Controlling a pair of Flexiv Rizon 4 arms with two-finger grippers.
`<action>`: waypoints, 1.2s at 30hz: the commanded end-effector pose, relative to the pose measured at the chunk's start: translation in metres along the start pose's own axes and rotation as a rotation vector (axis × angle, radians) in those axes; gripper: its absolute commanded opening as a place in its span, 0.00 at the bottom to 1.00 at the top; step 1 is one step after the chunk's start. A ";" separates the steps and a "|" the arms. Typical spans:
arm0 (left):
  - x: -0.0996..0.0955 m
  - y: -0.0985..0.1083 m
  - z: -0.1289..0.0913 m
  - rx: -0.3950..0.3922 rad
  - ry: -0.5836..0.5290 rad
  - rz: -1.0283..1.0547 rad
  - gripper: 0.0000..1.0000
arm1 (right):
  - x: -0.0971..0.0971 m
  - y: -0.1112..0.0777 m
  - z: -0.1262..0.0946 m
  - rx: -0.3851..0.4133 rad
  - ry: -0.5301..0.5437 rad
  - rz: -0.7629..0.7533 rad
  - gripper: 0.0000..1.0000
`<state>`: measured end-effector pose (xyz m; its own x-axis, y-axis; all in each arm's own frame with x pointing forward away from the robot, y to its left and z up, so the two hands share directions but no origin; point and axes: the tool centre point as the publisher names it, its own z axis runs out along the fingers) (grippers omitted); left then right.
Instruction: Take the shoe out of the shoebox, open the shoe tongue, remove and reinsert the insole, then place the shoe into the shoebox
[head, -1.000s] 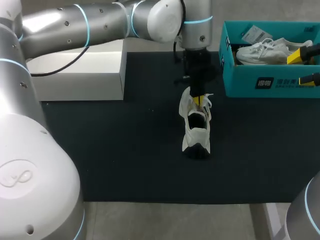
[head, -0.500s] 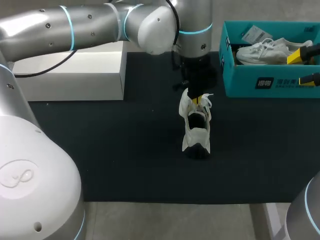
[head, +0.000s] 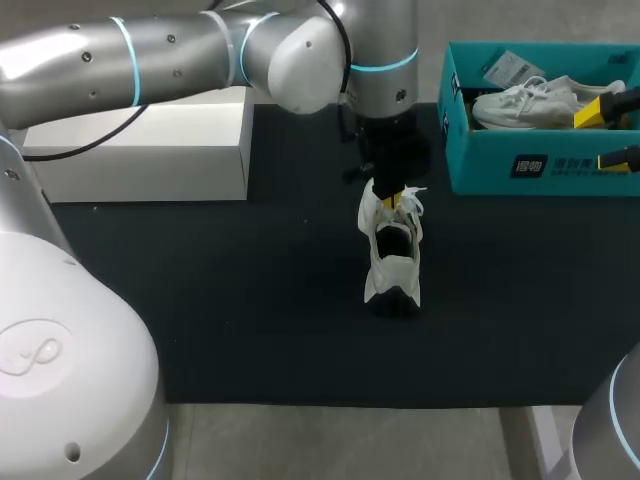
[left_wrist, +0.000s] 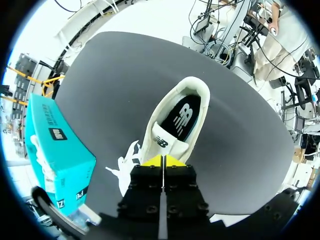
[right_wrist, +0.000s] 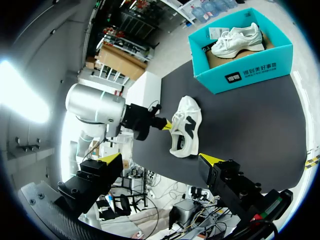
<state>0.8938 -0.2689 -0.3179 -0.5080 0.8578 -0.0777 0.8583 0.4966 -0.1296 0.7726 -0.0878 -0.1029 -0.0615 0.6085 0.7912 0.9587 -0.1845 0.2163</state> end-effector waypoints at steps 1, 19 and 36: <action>0.012 -0.005 -0.007 0.078 0.082 -0.300 0.00 | 0.000 0.000 0.000 0.000 -0.003 0.001 1.00; 0.022 -0.015 -0.010 0.087 0.154 -0.572 0.00 | 0.000 0.000 0.000 0.000 -0.003 0.001 1.00; 0.045 -0.075 -0.024 0.098 0.179 -0.784 0.41 | 0.000 0.000 0.000 0.000 -0.003 0.001 1.00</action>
<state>0.8158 -0.2601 -0.2904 -0.9251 0.2898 0.2454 0.2464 0.9498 -0.1928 0.7726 -0.0878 -0.1029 -0.0615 0.6085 0.7912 0.9588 -0.1843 0.2163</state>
